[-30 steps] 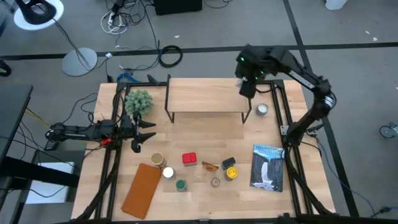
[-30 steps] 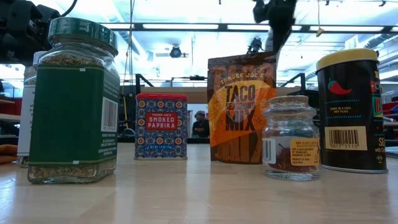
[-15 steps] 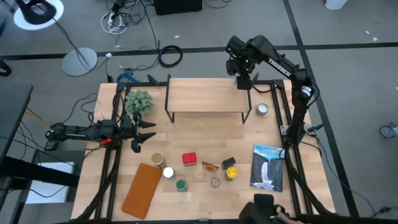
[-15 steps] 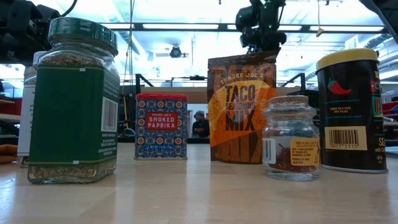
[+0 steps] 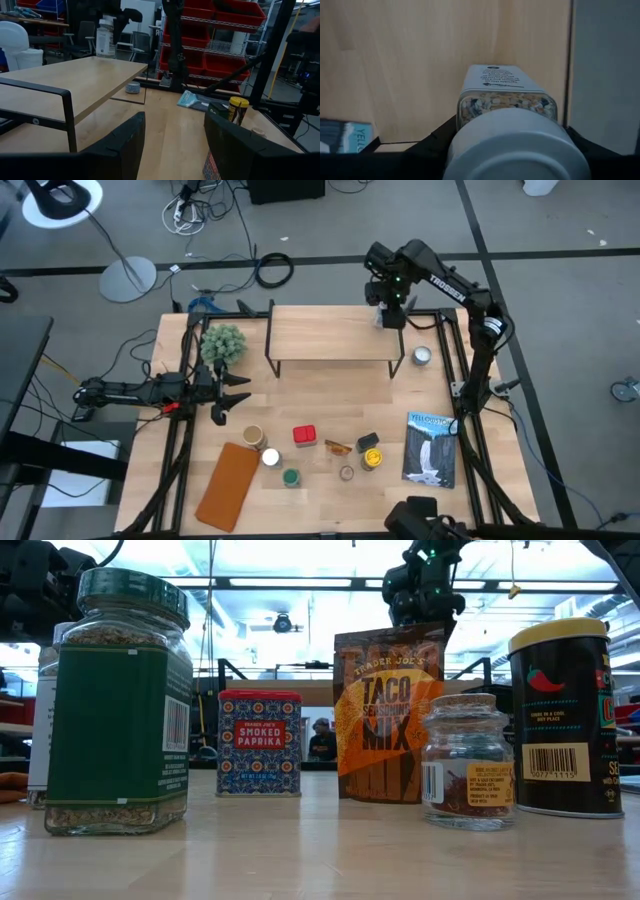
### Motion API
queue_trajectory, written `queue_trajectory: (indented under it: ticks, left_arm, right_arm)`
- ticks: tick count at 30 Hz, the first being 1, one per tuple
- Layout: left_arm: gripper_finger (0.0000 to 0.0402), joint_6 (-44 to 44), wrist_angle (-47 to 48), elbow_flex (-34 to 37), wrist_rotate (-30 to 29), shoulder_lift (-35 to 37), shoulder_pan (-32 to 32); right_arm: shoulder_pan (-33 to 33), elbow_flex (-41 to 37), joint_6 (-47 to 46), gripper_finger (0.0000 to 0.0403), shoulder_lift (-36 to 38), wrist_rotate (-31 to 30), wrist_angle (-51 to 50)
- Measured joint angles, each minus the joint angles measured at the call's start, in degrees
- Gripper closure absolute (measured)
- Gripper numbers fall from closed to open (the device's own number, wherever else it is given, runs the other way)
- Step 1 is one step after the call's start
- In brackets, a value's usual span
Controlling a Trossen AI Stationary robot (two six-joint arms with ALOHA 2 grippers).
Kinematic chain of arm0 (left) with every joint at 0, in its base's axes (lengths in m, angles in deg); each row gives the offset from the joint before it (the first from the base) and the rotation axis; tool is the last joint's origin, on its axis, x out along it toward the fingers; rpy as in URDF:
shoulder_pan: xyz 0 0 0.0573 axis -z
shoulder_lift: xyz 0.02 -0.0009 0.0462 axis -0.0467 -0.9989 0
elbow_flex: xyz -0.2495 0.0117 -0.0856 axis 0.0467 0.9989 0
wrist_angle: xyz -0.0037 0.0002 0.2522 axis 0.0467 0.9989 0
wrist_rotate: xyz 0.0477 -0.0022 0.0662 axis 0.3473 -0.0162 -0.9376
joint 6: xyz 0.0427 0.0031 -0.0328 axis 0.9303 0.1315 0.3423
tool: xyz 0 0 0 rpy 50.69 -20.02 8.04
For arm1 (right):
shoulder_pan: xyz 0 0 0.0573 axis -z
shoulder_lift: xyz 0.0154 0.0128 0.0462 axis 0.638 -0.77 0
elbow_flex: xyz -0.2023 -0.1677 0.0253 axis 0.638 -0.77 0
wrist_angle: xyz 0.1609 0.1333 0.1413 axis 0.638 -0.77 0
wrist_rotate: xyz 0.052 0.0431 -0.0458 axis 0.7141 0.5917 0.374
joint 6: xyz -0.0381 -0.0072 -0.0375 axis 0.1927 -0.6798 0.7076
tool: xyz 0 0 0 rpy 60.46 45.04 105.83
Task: Shelf spices
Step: Put the right white seasoning bottle on the shelf
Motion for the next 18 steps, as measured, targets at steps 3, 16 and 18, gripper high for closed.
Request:
queue_trajectory:
  ticks: [3,16,18]
  left_arm:
    - [0.0193,0.0,0.0,0.0,0.0,0.0,0.0]
    - [0.0193,0.0,0.0,0.0,0.0,0.0,0.0]
    - [0.0193,0.0,0.0,0.0,0.0,0.0,0.0]
  right_arm:
    - [0.0,-1.1,0.0,0.0208,0.0,-1.2,0.1]
    - [0.1,-1.5,-0.5,0.0125,0.0,-1.3,0.1]
    - [-0.1,-1.5,-0.6,0.0117,0.0,-1.3,0.1]
